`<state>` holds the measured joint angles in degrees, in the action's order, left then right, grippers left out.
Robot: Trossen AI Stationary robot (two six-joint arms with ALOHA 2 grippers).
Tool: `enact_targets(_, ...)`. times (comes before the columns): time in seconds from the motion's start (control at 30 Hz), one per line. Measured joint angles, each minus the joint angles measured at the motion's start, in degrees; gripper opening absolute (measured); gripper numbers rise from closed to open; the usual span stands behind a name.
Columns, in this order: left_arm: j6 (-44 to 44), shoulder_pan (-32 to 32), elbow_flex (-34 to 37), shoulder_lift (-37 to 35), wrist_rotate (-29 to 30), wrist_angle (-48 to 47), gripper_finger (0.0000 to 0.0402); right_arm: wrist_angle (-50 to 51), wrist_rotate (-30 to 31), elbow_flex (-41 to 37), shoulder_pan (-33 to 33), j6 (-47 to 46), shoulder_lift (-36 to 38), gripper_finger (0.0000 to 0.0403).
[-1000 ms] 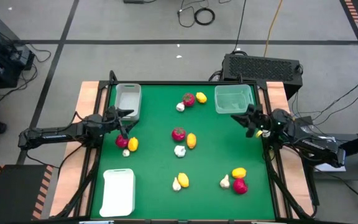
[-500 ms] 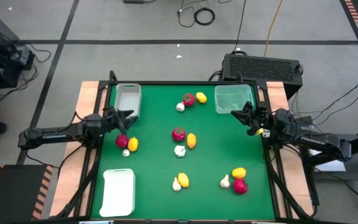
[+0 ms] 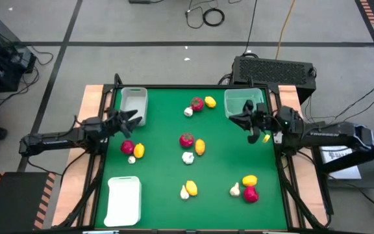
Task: Sort produce into baskets
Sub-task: Put the tomato into the transparent bin
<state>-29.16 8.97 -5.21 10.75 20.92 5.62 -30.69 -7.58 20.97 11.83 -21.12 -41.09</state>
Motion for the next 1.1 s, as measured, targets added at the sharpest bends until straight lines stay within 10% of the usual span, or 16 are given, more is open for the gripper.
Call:
enact_targets(0.57,15.98,0.0,-25.79,18.15,-1.98,-12.2,0.0329,2.25,-6.33,25.7,-1.12,3.03,-26.21,0.0005)
enact_targets(1.1,26.28,0.0,-55.48,37.07,-6.4,-39.89,0.0329,38.22,-6.24,52.88,-4.62,16.45,-47.93,0.0123)
